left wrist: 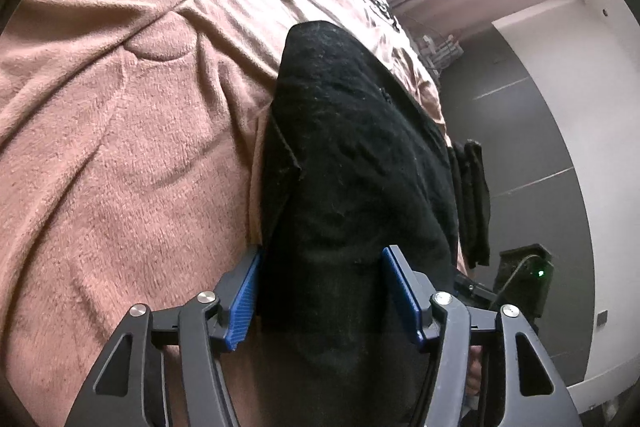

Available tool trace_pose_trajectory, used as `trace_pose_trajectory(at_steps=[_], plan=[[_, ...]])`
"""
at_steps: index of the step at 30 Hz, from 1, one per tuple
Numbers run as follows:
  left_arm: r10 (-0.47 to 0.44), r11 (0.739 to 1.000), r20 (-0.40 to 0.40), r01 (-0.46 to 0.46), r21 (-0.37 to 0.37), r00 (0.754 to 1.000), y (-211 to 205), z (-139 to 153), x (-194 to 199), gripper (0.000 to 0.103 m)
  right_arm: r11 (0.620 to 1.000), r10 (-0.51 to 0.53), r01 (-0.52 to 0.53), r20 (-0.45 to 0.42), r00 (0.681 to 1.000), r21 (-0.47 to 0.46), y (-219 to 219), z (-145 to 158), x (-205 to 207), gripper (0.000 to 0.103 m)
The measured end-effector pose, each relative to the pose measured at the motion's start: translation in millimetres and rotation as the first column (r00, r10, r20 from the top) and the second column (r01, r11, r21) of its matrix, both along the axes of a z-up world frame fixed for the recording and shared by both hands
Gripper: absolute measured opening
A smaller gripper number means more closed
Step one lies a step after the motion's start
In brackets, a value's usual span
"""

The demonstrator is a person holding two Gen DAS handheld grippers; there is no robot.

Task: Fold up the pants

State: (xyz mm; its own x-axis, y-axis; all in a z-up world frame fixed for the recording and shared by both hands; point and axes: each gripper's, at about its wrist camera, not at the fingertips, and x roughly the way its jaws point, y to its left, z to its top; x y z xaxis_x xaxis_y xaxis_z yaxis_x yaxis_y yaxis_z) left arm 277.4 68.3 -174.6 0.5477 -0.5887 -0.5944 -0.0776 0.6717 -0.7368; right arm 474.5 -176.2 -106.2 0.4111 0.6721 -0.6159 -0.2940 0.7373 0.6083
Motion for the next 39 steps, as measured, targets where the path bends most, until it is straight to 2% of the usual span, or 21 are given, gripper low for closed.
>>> trace_pose_trajectory(at_steps=[7, 13, 20, 26, 31, 36, 39], plan=[[0.016, 1.000, 0.034, -0.017, 0.025, 0.999, 1.4, 8.3, -9.2, 0.040, 0.997, 0.017, -0.015, -0.028, 0.999, 0.079, -0.3, -9.4, 4.2, 0.050], [0.025, 0.999, 0.049, -0.027, 0.032, 0.998, 14.1, 21.5, -24.1, 0.032, 0.997, 0.024, -0.022, -0.018, 1.000, 0.071, 7.5, -8.2, 3.5, 0.049], [0.066, 0.996, 0.042, -0.069, 0.061, 0.997, 41.6, 33.0, -48.7, 0.031, 0.992, 0.101, -0.100, -0.013, 0.995, 0.081, 38.0, -7.8, -8.5, 0.049], [0.105, 0.988, 0.013, -0.106, 0.108, 0.994, 66.5, 33.0, -68.1, 0.031, 0.979, 0.161, -0.158, -0.013, 0.987, 0.131, 60.1, -12.4, -13.2, 0.049], [0.126, 0.987, -0.020, -0.123, 0.105, 0.992, 82.9, 26.1, -69.1, 0.032, 0.985, 0.127, -0.121, -0.043, 0.991, 0.123, 49.1, -21.8, 0.2, 0.050], [0.117, 0.986, -0.036, -0.112, 0.124, 0.992, 82.0, 25.2, -54.9, 0.034, 0.980, 0.102, -0.094, -0.035, 0.994, 0.173, 32.2, -24.0, 8.3, 0.058], [0.102, 0.987, -0.043, -0.096, 0.131, 0.994, 78.6, 24.0, -44.1, 0.038, 0.977, 0.089, -0.082, -0.027, 0.996, 0.195, 17.8, -24.2, 16.8, 0.070]])
